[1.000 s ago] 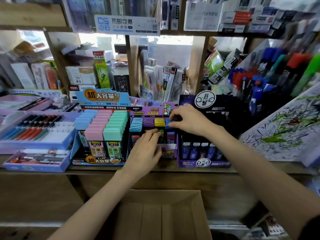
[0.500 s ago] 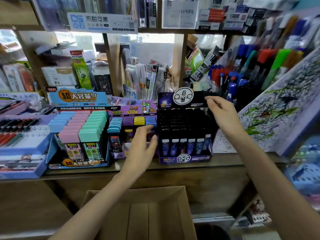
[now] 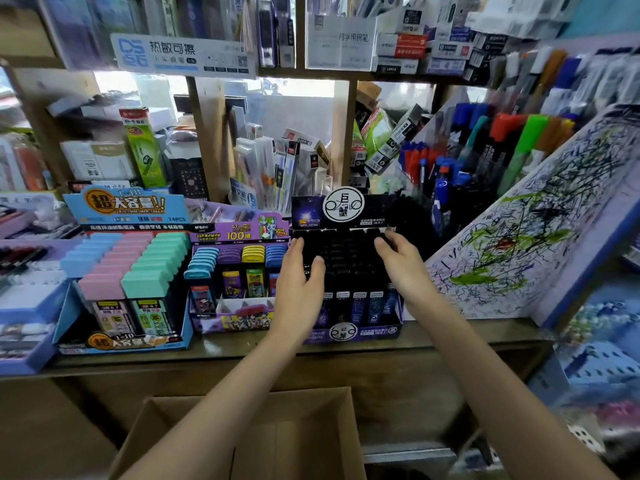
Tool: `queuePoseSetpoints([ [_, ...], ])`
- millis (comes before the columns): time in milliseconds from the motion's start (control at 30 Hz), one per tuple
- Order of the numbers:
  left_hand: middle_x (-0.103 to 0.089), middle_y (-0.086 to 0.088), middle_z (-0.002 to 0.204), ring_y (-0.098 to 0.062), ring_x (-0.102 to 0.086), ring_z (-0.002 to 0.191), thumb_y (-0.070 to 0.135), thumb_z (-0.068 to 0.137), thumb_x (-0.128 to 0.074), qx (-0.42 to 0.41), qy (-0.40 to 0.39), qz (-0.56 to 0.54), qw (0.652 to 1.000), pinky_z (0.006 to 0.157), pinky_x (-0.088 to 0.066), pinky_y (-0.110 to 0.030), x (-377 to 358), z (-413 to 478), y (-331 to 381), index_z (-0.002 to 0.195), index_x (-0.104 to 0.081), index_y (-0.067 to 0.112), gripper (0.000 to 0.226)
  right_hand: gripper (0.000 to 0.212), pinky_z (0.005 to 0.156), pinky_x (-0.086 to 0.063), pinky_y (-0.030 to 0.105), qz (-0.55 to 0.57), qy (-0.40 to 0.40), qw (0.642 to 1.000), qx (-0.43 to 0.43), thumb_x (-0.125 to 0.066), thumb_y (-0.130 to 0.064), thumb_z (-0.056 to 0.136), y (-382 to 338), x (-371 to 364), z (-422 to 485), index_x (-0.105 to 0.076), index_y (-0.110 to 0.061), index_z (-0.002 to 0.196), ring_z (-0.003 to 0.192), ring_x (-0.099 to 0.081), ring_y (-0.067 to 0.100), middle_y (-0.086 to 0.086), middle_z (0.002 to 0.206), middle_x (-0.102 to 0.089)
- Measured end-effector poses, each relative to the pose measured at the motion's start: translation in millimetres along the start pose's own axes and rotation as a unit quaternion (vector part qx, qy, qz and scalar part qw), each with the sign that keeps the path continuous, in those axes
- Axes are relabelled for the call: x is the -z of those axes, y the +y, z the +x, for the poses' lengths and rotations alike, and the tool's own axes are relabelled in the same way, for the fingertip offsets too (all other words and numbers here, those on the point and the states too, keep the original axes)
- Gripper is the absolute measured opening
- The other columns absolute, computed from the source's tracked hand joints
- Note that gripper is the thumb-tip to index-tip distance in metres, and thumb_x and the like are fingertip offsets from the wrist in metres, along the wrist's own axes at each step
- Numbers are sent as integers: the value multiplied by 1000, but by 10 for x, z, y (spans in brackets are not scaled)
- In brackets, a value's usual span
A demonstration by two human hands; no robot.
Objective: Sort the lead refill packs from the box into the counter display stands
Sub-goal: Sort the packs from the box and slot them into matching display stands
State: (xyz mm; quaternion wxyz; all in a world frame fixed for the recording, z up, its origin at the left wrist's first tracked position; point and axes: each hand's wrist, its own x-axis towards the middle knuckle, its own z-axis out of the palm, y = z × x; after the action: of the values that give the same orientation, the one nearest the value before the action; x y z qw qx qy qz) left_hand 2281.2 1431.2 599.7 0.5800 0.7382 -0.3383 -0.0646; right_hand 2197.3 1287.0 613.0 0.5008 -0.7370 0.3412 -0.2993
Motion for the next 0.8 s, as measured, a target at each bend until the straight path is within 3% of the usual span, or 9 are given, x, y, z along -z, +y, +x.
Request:
queuePoseSetpoints([
  [167, -34, 5, 150, -10, -31, 136, 26, 99, -43, 21, 15, -32, 999, 107, -25, -24, 40, 78, -9, 145, -32, 20, 48, 55, 113, -26, 38, -1, 32, 999, 35, -43, -44, 96, 85, -103, -90, -30, -24, 146, 138, -30, 16, -5, 152, -31],
  [333, -28, 6, 152, -12, -27, 139, 31, 98, -43, 60, -6, -61, 996, 114, -26, -37, 23, 209, 78, 148, -25, 23, 54, 53, 113, -28, 38, 4, 36, 998, 51, -46, -40, 96, 40, -88, -16, -35, -19, 143, 136, -34, 15, -1, 148, -36],
  [433, -34, 2, 150, -15, -32, 136, 27, 96, -45, 77, -10, -54, 996, 111, -30, -34, 20, 301, 106, 145, -30, 20, 52, 55, 107, -29, 30, 51, 7, 998, 24, -50, -39, 94, 25, -73, 53, -35, -19, 143, 135, -34, 15, 0, 149, -35],
  [567, -38, 2, 146, -14, -36, 132, 27, 95, -46, 76, -20, -60, 995, 99, -33, -25, 22, 341, 91, 142, -35, 19, 48, 57, 113, -29, 39, 39, -24, 999, 18, -53, -40, 92, 63, -51, 58, -33, -25, 144, 137, -31, 16, -3, 151, -31],
  [633, -38, 2, 146, -13, -35, 132, 27, 96, -46, 74, -26, -58, 995, 99, -31, -25, 29, 350, 85, 142, -35, 18, 48, 55, 109, -28, 32, 27, -29, 999, 25, -53, -38, 93, 47, -29, 65, -34, -24, 143, 137, -30, 15, -2, 151, -31],
  [700, -36, 0, 147, -14, -33, 134, 27, 96, -44, 59, -31, -27, 997, 102, -29, -25, 30, 349, 88, 142, -34, 16, 48, 53, 104, -27, 27, 4, -29, 999, 28, -51, -37, 94, -5, -4, 85, -36, -21, 142, 137, -30, 16, 0, 151, -32],
  [800, -28, -4, 151, -15, -26, 138, 25, 99, -41, -44, -21, 95, 994, 104, -19, -17, 13, 276, 85, 143, -33, 10, 47, 54, 114, -22, 34, -145, -1, 983, 110, -44, -40, 96, -82, -17, 33, -35, -16, 143, 140, -25, 20, 4, 152, -29],
])
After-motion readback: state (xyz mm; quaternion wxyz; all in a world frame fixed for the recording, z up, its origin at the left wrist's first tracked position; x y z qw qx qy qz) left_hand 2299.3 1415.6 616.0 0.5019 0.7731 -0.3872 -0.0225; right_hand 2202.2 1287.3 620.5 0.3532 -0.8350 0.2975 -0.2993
